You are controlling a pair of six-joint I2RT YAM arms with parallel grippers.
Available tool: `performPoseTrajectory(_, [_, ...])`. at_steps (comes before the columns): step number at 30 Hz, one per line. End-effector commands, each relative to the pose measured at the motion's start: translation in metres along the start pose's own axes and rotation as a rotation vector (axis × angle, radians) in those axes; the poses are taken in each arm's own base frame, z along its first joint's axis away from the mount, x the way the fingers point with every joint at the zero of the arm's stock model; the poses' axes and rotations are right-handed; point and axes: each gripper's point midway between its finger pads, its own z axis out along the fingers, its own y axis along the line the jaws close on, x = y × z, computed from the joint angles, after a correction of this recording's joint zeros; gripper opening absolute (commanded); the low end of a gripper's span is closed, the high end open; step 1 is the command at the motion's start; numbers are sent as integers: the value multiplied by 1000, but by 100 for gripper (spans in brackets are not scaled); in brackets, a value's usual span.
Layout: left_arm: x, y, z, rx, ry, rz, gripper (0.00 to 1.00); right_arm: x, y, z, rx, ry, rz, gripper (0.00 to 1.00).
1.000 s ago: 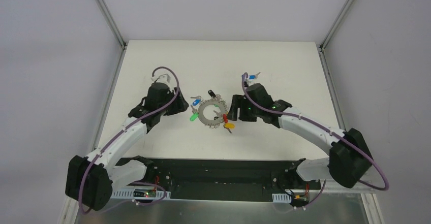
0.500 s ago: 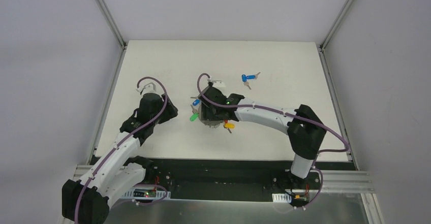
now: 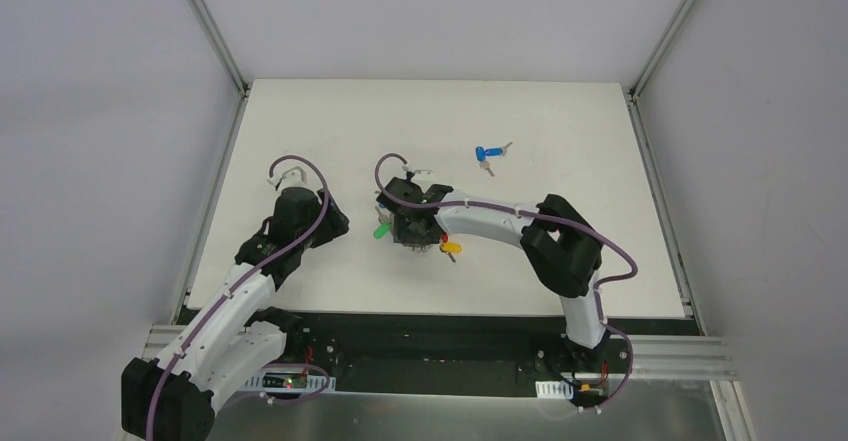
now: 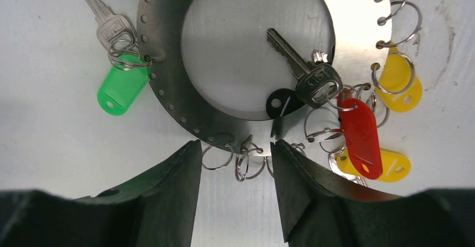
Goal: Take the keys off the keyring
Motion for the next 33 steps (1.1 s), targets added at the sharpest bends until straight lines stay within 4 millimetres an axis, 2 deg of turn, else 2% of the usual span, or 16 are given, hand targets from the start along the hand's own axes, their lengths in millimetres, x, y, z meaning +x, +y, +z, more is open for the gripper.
performPoseTrajectory(1, [-6, 7, 0, -23, -37, 5, 63, 3, 11, 0, -17, 45, 22, 55])
performPoseTrajectory(4, [-6, 8, 0, -26, -38, 8, 63, 18, 5, 4, 1, 99, 47, 53])
performPoseTrajectory(6, [-6, 6, -1, -17, -36, 12, 63, 29, 4, 4, -25, 124, 68, 45])
performPoseTrajectory(7, [-6, 6, -1, -14, -34, 14, 63, 32, 1, 3, -32, 126, 76, 37])
performPoseTrajectory(9, [-6, 5, -1, -10, -34, 16, 64, 33, -5, 0, -26, 121, 81, 13])
performPoseTrajectory(11, [-5, 5, -1, -4, -29, 22, 64, 25, -10, -8, -32, 97, 83, 1])
performPoseTrajectory(18, [8, -13, 6, 93, 37, 63, 67, -24, -20, -57, -121, 6, 111, 0])
performPoseTrajectory(23, [14, -39, 9, 231, 86, 80, 71, -56, -38, -99, -148, -84, 95, 0])
performPoseTrajectory(28, [3, -62, 8, 337, 46, 76, 71, -81, -56, -136, -172, -147, 94, 0])
performPoseTrajectory(33, [-10, -101, -1, 540, -6, 48, 70, -103, -69, -177, -208, -211, 86, 0])
